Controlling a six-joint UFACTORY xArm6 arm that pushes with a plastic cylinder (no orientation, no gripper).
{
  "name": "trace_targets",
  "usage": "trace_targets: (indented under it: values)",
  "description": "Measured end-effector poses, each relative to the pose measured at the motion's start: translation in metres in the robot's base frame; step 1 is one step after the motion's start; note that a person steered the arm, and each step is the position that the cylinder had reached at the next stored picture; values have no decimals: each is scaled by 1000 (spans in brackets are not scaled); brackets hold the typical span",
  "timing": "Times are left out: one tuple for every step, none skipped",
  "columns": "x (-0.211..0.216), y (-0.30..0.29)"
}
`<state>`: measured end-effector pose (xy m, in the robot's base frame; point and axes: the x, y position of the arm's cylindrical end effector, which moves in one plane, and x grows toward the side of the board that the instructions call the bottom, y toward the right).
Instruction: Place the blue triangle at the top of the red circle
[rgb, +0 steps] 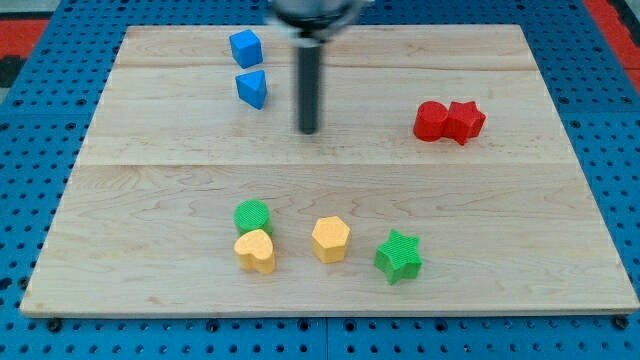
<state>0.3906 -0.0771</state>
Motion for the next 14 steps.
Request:
trace_targets:
  values:
    - [-24, -123]
    - [-83, -100]
    - [-35, 11]
    - [-30, 85]
    - [-11, -16]
    - [-46, -123]
    - [-84, -75]
    - [-79, 53]
    - [-73, 126]
    - [-102, 131]
    - [-97, 185]
    - [-66, 193]
    - [-91, 150]
    - [-95, 121]
